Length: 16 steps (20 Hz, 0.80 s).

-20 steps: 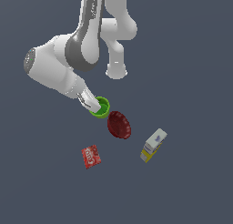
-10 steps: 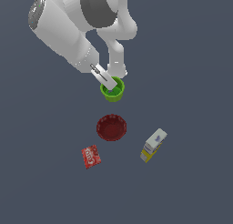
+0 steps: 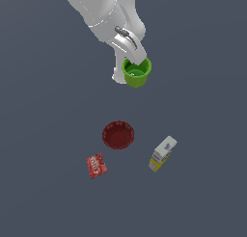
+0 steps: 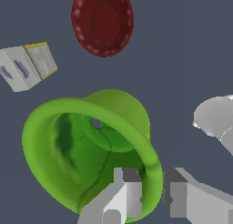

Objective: Pick up a designated object from a clutter of objects.

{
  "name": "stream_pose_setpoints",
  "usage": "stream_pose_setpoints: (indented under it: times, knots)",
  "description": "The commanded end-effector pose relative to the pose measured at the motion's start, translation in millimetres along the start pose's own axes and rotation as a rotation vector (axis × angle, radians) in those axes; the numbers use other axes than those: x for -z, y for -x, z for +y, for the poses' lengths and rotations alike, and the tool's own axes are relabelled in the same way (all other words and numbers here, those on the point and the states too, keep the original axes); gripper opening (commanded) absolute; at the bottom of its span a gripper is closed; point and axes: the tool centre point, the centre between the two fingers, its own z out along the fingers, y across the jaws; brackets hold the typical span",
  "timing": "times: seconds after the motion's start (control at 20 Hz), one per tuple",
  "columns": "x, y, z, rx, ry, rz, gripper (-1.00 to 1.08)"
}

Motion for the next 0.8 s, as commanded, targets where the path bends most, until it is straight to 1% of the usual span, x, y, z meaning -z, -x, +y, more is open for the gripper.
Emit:
stream_pose_setpoints:
  times: [0.0,0.15,0.35,0.5,0.75]
  knots:
    - [10.7,21.5,-4.1,0.0,-0.001,0.0,-1.0]
    - [20.2,40.6,-8.9,0.0,-0.002,-0.001,-1.0]
    - [28.1,56.0,-13.0,0.0,-0.003,-0.001,-1.0]
    - [30.4,59.9,-14.4,0.0,-0.003,-0.002,-1.0]
    - [29.0,55.9,-14.5,-0.001,-0.004,-0.002,-1.0]
